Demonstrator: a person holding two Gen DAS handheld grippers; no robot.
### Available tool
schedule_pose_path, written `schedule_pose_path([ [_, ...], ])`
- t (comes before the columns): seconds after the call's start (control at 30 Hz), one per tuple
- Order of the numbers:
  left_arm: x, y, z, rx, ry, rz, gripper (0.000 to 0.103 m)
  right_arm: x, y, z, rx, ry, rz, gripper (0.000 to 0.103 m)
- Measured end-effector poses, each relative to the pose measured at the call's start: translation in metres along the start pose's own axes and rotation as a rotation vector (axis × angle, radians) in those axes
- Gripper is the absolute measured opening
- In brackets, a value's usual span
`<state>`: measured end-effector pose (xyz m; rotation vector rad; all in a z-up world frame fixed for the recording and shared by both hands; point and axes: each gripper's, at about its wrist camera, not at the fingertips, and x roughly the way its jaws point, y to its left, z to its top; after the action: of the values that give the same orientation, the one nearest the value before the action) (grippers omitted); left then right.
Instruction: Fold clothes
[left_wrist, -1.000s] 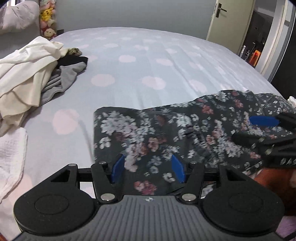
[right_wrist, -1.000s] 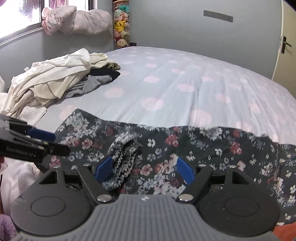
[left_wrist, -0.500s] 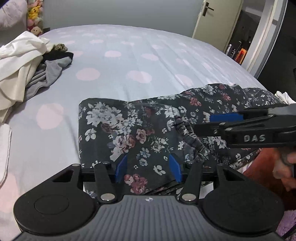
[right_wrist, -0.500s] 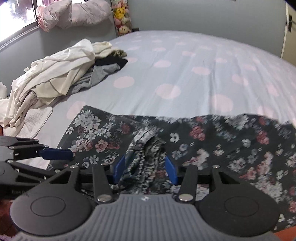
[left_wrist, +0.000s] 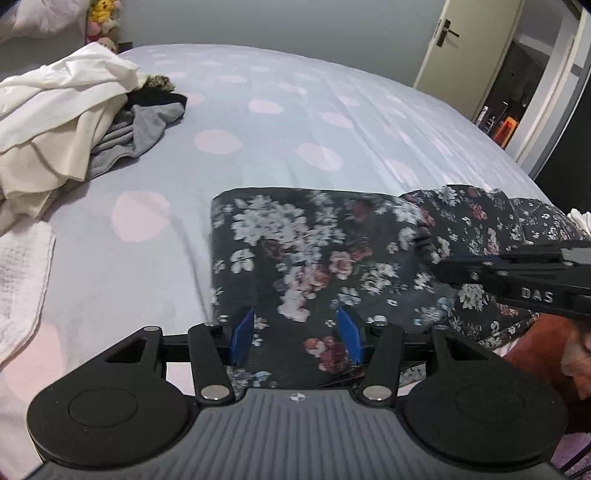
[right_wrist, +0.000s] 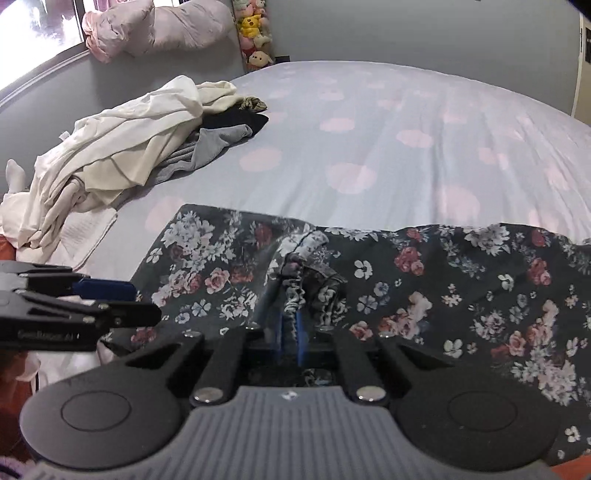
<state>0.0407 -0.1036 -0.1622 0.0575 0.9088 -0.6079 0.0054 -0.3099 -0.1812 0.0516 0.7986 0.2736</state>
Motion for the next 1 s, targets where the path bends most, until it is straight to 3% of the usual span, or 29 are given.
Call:
schedule_pose_path([
  [0.13, 0.009, 0.005, -0.003, -0.013, 0.039, 0.017, 0.049, 0.024, -0.011, -0.011, 0.067, 0.08, 0.019, 0.008],
  [0.23, 0.012, 0.007, -0.005, -0.014, 0.047, 0.019, 0.048, 0.027, -0.012, -0.013, 0.066, 0.091, 0.016, 0.01],
  [0.27, 0.013, 0.007, -0.006, -0.014, 0.049, 0.019, 0.048, 0.025, -0.011, -0.011, 0.057, 0.094, 0.015, 0.014],
  [0.37, 0.014, 0.009, -0.008, -0.016, 0.053, 0.019, 0.048, 0.017, -0.016, -0.005, 0.073, 0.067, 0.005, 0.042],
  [0.4, 0.015, 0.009, -0.008, -0.016, 0.055, 0.019, 0.048, 0.015, -0.019, -0.003, 0.084, 0.054, 0.004, 0.045],
  [0.6, 0.018, 0.012, -0.012, -0.021, 0.062, 0.018, 0.048, 0.034, -0.033, 0.015, 0.153, 0.083, 0.025, 0.045],
  [0.87, 0.019, 0.012, -0.011, -0.027, 0.064, 0.011, 0.048, 0.063, -0.04, 0.01, 0.218, 0.145, 0.085, 0.045],
  [0.93, 0.019, 0.013, -0.011, -0.031, 0.063, 0.007, 0.048, 0.063, -0.04, 0.01, 0.218, 0.148, 0.082, 0.039],
  [0.97, 0.019, 0.013, -0.011, -0.032, 0.062, 0.006, 0.048, 0.062, -0.038, 0.009, 0.211, 0.146, 0.085, 0.03],
  [1.0, 0.019, 0.013, -0.011, -0.033, 0.062, 0.006, 0.048, 0.062, -0.037, 0.009, 0.204, 0.144, 0.089, 0.027],
])
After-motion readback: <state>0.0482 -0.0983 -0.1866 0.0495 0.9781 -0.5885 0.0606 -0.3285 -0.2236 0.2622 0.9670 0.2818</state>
